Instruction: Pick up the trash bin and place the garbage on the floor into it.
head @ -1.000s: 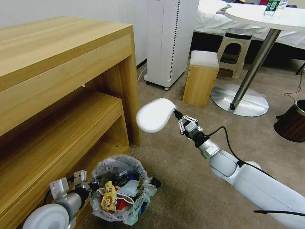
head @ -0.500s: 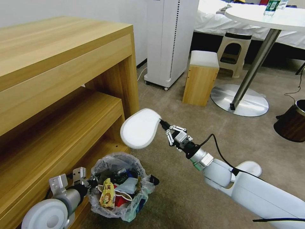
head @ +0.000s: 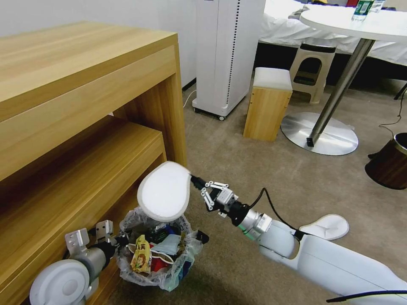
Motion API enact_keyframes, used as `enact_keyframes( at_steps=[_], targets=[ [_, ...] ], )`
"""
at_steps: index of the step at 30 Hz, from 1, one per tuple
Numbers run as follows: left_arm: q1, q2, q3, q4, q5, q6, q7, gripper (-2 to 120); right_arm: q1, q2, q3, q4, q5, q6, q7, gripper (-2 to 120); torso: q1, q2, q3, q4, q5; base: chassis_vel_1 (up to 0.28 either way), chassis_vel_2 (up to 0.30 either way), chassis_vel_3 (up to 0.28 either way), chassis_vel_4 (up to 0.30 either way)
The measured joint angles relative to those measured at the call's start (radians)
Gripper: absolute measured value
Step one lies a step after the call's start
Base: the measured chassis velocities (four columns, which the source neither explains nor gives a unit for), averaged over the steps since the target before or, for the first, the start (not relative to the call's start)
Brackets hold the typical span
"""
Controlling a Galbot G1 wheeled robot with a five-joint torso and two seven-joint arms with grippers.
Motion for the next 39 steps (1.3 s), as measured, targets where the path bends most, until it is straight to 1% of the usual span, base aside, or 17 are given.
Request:
enact_keyframes(
  at_steps=[5, 11, 13, 18, 25, 29, 34, 39],
  targets=[
    [-0.025, 0.006, 0.010, 0.023, -0.019, -0.001, -0.006, 0, 0.018, 0.029, -0.049, 0.001, 0.046, 0.021, -0.028, 0, 0.000, 0.000, 0.000, 0.0001, 0.0002, 0.000, 0.000, 0.000, 0.000],
    [-0.039, 0.011, 0.014, 0.034, -0.033, -0.002, -0.010, 0, 0.027, 0.041, -0.080, 0.001, 0.067, 0.027, -0.046, 0, 0.000, 0.000, 0.000, 0.0002, 0.0002, 0.000, 0.000, 0.000, 0.000],
    [-0.054, 0.022, 0.015, 0.048, -0.049, -0.002, -0.012, 0, 0.029, 0.043, -0.101, -0.001, 0.071, 0.033, -0.061, 0, 0.000, 0.000, 0.000, 0.0001, 0.0003, 0.000, 0.000, 0.000, 0.000],
    [-0.069, 0.030, 0.015, 0.060, -0.061, -0.004, -0.014, 0, 0.026, 0.046, -0.118, -0.001, 0.080, 0.037, -0.065, 0, 0.000, 0.000, 0.000, 0.0003, 0.0004, 0.000, 0.000, 0.000, 0.000],
    [-0.091, 0.037, 0.021, 0.076, -0.076, -0.008, -0.020, 0, 0.012, 0.059, -0.135, -0.013, 0.078, 0.040, -0.067, 0, 0.000, 0.000, 0.000, 0.0001, 0.0005, 0.000, 0.000, 0.000, 0.000],
    [-0.088, 0.037, 0.021, 0.076, -0.077, -0.009, -0.021, 0, 0.013, 0.049, -0.136, -0.005, 0.073, 0.040, -0.069, 0, 0.000, 0.000, 0.000, 0.0000, 0.0004, 0.000, 0.000, 0.000, 0.000],
    [-0.085, 0.042, 0.014, 0.077, -0.077, -0.012, -0.021, 0, 0.012, 0.015, -0.124, 0.019, 0.073, 0.038, -0.074, 0, 0.000, 0.000, 0.000, -0.0001, 0.0003, 0.000, 0.000, 0.000, 0.000],
    [-0.085, 0.044, 0.008, 0.078, -0.081, -0.014, -0.023, 0, 0.000, 0.003, -0.121, 0.029, 0.070, 0.036, -0.075, 0, 0.000, 0.000, 0.000, -0.0001, 0.0003, 0.000, 0.000, 0.000, 0.000]
  ],
)
